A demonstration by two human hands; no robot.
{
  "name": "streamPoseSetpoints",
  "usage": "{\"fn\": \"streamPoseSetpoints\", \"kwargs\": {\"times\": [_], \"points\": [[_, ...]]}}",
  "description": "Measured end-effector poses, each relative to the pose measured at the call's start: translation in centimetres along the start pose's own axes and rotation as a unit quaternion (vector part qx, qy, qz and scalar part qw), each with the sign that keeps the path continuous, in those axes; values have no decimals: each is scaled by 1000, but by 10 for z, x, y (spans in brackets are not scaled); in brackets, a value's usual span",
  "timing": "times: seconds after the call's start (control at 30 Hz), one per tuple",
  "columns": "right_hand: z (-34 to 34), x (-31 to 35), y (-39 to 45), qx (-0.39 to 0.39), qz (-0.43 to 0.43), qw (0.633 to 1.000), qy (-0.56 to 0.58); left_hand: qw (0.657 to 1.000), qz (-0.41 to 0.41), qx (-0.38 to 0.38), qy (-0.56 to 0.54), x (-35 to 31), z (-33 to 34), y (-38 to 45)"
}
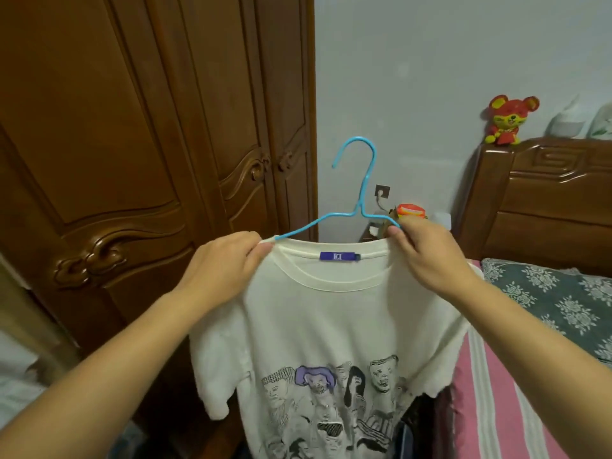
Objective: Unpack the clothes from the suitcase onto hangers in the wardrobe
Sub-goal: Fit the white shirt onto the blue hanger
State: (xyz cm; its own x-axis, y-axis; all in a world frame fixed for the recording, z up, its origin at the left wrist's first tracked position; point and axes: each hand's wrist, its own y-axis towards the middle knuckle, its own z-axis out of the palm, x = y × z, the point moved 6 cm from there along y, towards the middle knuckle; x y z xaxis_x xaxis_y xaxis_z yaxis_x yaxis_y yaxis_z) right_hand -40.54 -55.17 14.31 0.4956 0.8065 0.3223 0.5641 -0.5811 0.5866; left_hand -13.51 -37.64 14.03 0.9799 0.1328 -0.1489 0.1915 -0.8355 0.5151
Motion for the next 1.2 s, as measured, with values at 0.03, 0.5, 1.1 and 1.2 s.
{"fn": "streamPoseSetpoints", "kwargs": {"times": [0.03,0.5,1.1,1.2], "points": [[3,4,3,3,-2,1000,19,1000,6,-8,-14,-7,0,1],[34,60,0,-16,-171,985,-17,994,-108,-29,-20,53,-18,-37],[121,249,92,147,-227,956,111,979,-172,-96,61,153,-138,-104],[141,262,89,186,-233,948,113,958,-256,-118,58,181,-156,-139]]}}
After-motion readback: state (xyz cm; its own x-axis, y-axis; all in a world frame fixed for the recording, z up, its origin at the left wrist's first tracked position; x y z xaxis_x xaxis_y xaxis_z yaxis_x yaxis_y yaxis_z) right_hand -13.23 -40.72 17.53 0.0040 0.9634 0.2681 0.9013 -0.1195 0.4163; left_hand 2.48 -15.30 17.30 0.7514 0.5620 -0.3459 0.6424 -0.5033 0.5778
